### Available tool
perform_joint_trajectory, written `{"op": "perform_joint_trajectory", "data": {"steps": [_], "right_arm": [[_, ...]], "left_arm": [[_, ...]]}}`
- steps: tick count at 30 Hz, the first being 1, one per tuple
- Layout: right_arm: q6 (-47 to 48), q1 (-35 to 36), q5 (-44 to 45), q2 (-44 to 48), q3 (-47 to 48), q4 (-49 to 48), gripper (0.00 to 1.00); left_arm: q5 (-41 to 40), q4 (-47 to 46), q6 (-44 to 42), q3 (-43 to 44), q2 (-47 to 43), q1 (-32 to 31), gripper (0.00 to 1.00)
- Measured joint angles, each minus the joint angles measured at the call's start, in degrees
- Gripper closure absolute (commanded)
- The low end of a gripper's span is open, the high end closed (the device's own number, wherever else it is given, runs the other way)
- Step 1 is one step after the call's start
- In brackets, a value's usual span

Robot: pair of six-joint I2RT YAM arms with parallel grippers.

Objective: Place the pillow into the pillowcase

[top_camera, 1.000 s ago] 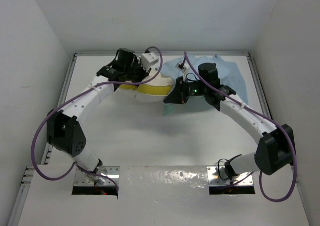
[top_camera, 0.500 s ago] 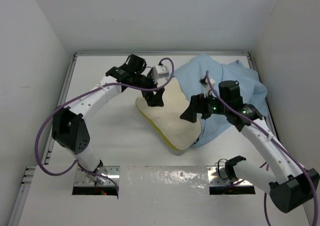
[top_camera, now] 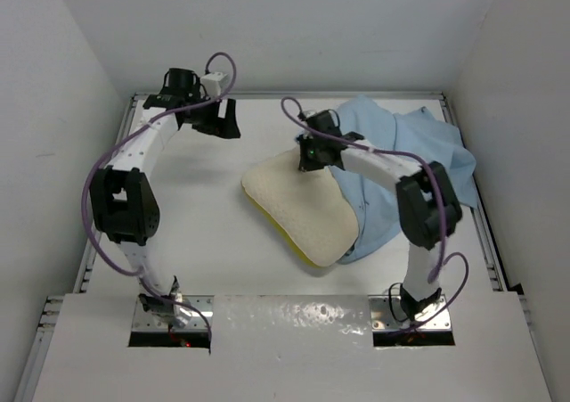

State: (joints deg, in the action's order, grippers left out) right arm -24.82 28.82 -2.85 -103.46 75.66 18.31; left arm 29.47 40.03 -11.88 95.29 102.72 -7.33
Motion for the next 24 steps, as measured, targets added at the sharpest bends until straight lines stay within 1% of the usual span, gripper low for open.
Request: {"op": "perform_joint_trajectory", "data": {"steps": [2, 4, 5, 7, 9, 11, 12, 13, 14, 16, 18, 21, 22, 24], "right_arm": [[-0.02, 1.86, 1.16, -7.21, 3.45, -0.28, 1.00], [0.96, 3.78, 2.38, -12.33, 5.42, 0.44, 1.00], [2.54, 4.70, 2.54, -13.57, 5.55, 0.42, 1.00], [6.73, 6.58, 2.40, -13.27, 4.66, -0.11, 1.00], [11.41, 9.66, 0.68, -10.91, 1.64, -1.57, 1.00], [14.25, 13.35, -2.99, -7.52, -3.69, -3.65, 1.00], [14.97, 15.21, -5.49, -5.40, -7.15, -4.55, 1.00], [15.45, 16.79, -7.67, -2.93, -11.02, -5.51, 1.00], [15.85, 18.23, -9.70, -0.24, -15.02, -6.54, 1.00], [15.61, 19.78, -10.95, 6.10, -22.82, -7.43, 1.00], [15.19, 18.88, -10.95, 11.93, -28.65, -6.99, 1.00], [14.03, 14.51, -9.66, 15.21, -29.92, -3.37, 0.93], [13.70, 13.35, -8.81, 15.15, -29.07, -2.08, 0.85], [13.07, 12.22, -6.56, 14.80, -26.73, -0.07, 0.75]], "left_arm": [[-1.66, 0.26, 0.61, -0.22, 2.54, 2.58, 0.19], [-3.54, 0.17, 0.81, -1.36, 3.87, 4.37, 0.18], [-4.09, 0.04, 0.85, -2.38, 3.93, 5.01, 0.18], [-4.55, -0.28, 1.16, -4.37, 3.89, 6.21, 0.18], [-4.66, -1.33, 1.51, -6.01, 3.87, 7.23, 0.18], [-4.72, -1.92, 1.60, -7.08, 3.87, 8.24, 0.22], [-4.81, -2.32, 1.38, -7.41, 3.87, 8.72, 0.26], [-4.92, -3.61, 0.42, -8.00, 3.74, 9.09, 0.34], [-4.92, -4.13, 0.11, -9.01, 3.32, 9.40, 0.36], [-4.57, -5.60, -2.36, -11.85, 1.92, 9.81, 0.38], [-2.91, -5.62, -6.71, -14.43, 0.74, 9.55, 0.38], [-0.61, -3.74, -12.85, -16.96, 0.81, 7.39, 0.38], [0.42, -2.64, -14.75, -17.90, 1.01, 6.47, 0.36], [3.17, -0.13, -18.01, -19.85, 1.77, 5.05, 0.31]]}}
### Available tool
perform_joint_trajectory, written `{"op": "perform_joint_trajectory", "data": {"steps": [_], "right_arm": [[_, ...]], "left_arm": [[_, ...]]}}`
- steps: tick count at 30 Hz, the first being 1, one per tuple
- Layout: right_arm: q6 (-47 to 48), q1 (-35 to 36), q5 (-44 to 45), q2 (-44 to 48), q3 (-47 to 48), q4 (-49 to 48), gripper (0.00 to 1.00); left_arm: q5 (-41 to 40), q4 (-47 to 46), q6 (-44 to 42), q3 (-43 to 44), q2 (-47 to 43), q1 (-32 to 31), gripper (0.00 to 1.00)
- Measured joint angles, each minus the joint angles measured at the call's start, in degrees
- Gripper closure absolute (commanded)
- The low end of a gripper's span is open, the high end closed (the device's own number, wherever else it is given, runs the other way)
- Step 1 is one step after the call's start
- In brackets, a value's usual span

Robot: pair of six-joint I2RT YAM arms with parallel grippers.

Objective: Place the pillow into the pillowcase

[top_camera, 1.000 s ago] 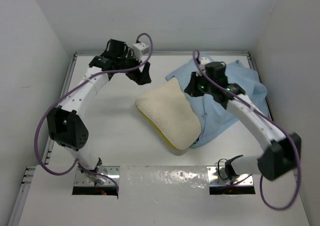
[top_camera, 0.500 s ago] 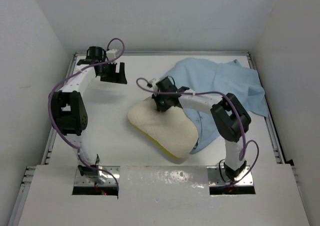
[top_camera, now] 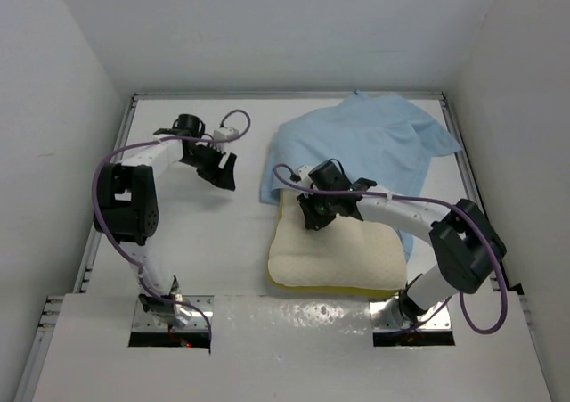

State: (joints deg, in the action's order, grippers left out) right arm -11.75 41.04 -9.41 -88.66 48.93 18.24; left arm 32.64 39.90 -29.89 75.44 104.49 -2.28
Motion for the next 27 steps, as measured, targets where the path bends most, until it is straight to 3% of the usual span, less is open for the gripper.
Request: {"op": "perform_joint_trajectory", "data": {"steps": [4, 5, 6, 11, 15, 19, 25, 27], "right_arm": [[-1.99, -0.13, 4.61, 0.13, 3.98, 1.79, 0.60], [-3.06, 0.11, 6.23, 0.59, 4.17, 1.68, 0.50], [-4.42, 0.37, 7.67, 1.20, 4.11, 1.92, 0.47], [-12.17, 2.32, 14.64, 7.93, 1.97, 1.99, 0.30], [-18.91, 5.86, 21.53, 11.10, 1.62, 1.07, 0.13], [-23.63, 9.84, 26.27, 9.68, 1.68, 0.20, 0.07], [-30.49, 12.11, 29.77, 2.12, 3.41, -1.53, 0.01], [-32.44, 12.11, 30.23, -0.59, 3.63, -2.21, 0.01]], "left_arm": [[5.40, 2.14, -3.28, -7.13, 0.35, -3.74, 0.24], [5.95, 1.90, -2.80, -9.01, 0.35, -4.87, 0.23], [5.90, 0.98, -1.51, -10.62, 0.35, -6.16, 0.21], [4.44, -10.54, 7.13, -13.88, -0.24, -11.85, 0.17], [2.97, -20.22, 13.92, -13.90, 1.03, -12.79, 0.18], [1.75, -26.95, 19.98, -12.07, 3.80, -12.79, 0.29], [3.82, -33.77, 26.71, -9.33, 8.22, -13.46, 0.30], [5.03, -35.50, 28.89, -9.33, 8.90, -14.14, 0.40]]}}
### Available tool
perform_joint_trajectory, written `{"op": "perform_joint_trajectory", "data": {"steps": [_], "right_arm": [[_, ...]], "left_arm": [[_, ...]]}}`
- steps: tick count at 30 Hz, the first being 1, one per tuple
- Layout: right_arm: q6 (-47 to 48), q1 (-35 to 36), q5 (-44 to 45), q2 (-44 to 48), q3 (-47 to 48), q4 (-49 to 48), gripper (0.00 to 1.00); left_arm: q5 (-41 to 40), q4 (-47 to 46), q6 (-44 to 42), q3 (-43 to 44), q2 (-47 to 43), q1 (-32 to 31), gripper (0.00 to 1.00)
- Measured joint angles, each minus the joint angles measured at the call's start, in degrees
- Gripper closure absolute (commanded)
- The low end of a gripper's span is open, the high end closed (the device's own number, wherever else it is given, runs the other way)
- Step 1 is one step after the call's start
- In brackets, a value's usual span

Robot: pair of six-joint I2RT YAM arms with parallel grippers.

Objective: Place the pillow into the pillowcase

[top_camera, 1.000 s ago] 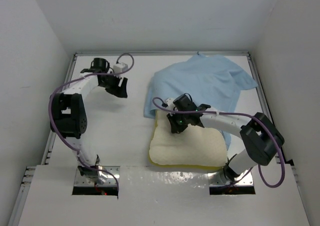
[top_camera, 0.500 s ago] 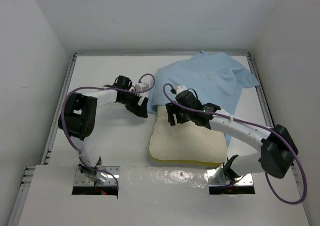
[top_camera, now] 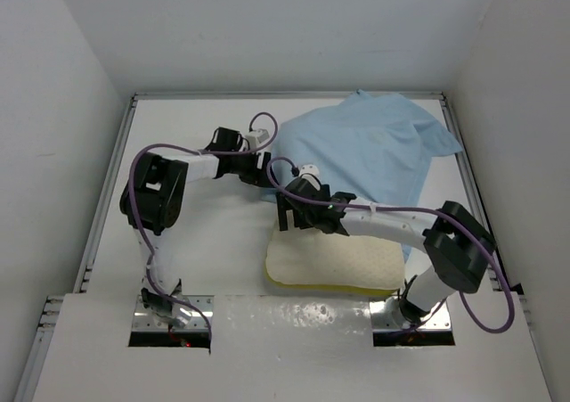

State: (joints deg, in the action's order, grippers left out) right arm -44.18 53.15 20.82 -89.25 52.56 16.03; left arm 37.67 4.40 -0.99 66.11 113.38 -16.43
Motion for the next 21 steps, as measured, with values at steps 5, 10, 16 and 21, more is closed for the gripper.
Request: {"op": "perform_joint_trajectory", "data": {"steps": [5, 10, 16, 21], "right_arm": [[-2.56, -0.02, 0.61, -4.68, 2.25, -0.52, 0.05], [-5.25, -2.10, -1.20, -6.49, 1.73, -3.80, 0.64], [-9.18, -9.11, -8.83, -6.38, -1.75, -10.08, 1.00], [-5.42, -9.49, -6.60, -6.21, 2.95, -8.13, 1.00]], "left_arm": [[6.12, -3.02, 4.90, -0.02, 3.10, -0.90, 0.74], [9.64, -1.97, 6.71, 0.13, 5.46, -0.81, 1.00], [13.09, 3.96, 5.70, 2.03, 5.46, 0.09, 1.00], [16.63, 18.18, -5.90, 8.98, 4.37, 0.66, 1.00]]}}
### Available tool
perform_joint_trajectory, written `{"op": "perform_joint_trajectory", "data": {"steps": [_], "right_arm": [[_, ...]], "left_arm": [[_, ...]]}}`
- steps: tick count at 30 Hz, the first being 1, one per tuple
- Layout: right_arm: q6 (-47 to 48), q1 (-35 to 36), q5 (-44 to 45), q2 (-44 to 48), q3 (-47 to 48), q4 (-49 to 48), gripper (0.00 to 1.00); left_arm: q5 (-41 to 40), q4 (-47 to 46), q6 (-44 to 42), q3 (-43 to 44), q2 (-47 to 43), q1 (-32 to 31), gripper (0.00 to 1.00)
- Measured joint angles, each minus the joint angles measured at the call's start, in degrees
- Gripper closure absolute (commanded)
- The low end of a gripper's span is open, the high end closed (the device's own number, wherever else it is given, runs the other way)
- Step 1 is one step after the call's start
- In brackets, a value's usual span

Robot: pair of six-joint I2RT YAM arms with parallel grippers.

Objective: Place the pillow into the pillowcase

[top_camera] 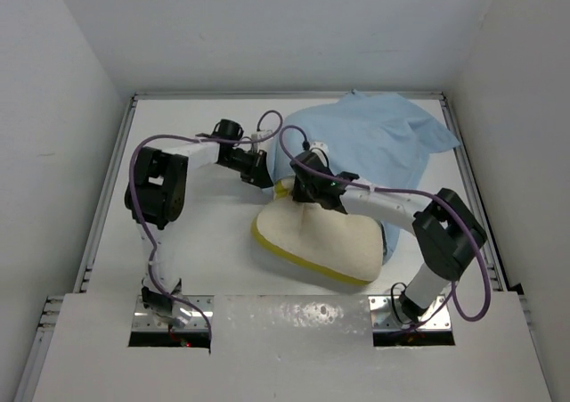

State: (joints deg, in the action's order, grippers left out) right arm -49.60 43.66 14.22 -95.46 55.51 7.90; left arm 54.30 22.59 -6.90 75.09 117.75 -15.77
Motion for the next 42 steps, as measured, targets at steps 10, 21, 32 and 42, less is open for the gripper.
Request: {"op": "perform_joint_trajectory", "data": {"steps": [10, 21, 32, 42], "right_arm": [[6.38, -4.48, 29.59, -3.45, 17.55, 1.11, 1.00], [10.73, -5.88, 33.40, -25.55, 39.19, 10.67, 0.39], [25.66, -8.76, -1.92, -11.47, 37.05, 21.59, 0.06], [13.25, -8.70, -4.11, 35.67, -8.28, 16.79, 0.71]], "left_arm": [[8.74, 38.73, -33.22, 18.32, -3.54, 0.42, 1.00], [7.89, 47.15, -36.81, 26.03, -4.17, 8.87, 1.00], [6.34, 51.49, -37.70, 19.17, -4.39, 15.10, 1.00], [2.34, 50.31, -37.57, 16.57, -4.26, 14.80, 1.00]]}}
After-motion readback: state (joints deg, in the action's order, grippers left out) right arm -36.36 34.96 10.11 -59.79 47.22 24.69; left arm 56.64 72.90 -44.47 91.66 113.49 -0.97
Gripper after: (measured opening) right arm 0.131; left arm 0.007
